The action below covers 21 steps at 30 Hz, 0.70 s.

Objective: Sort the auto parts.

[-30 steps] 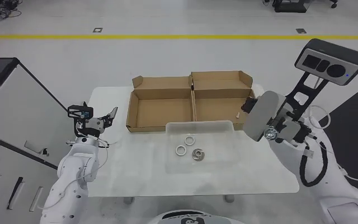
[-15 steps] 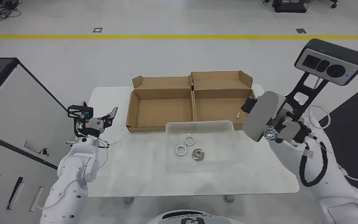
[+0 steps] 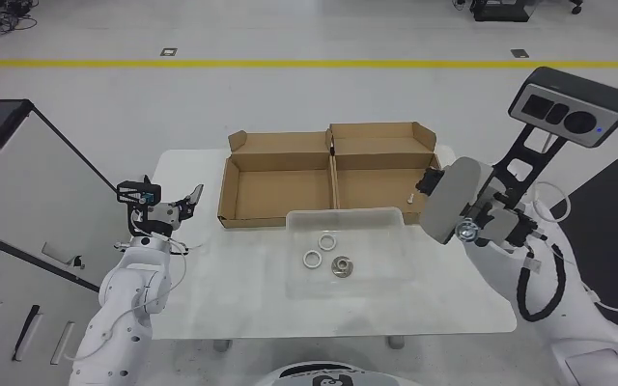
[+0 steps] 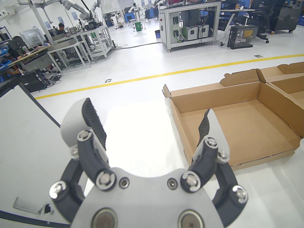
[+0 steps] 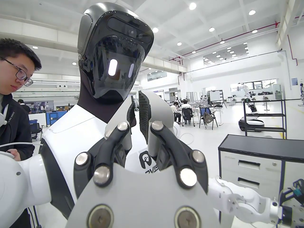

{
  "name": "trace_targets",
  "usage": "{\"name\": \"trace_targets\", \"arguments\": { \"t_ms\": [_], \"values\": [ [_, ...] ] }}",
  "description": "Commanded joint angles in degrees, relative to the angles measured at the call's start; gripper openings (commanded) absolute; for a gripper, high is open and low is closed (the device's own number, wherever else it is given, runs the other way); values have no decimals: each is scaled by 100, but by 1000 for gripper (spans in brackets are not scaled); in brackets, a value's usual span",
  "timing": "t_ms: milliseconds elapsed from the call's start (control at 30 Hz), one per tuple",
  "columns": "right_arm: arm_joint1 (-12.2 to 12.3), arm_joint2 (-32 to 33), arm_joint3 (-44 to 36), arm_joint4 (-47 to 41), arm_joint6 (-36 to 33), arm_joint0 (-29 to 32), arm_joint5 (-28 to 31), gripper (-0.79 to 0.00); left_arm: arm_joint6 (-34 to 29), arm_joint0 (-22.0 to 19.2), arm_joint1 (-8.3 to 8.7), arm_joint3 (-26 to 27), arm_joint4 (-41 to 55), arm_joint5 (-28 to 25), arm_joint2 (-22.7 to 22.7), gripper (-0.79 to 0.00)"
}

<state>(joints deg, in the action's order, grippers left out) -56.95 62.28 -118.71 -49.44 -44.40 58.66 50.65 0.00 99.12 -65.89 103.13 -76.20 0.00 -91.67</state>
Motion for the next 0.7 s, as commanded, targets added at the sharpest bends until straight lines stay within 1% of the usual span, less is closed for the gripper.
{"name": "trace_targets", "arguments": {
  "t_ms": [0,200,367,500,667],
  "values": [
    [0,0,0,0,0,0,0,-785,0,0,0,0,0,0,0,0],
    [0,0,0,0,0,0,0,-785,0,0,0,0,0,0,0,0],
    [-21,98,-108,191,175,130,-283,-785,0,0,0,0,0,0,0,0],
    [-37,196,-112,268,171,222,-440,-785,0,0,0,0,0,0,0,0],
    [-46,225,-121,287,124,242,-506,-785,0,0,0,0,0,0,0,0]
  ]
}}
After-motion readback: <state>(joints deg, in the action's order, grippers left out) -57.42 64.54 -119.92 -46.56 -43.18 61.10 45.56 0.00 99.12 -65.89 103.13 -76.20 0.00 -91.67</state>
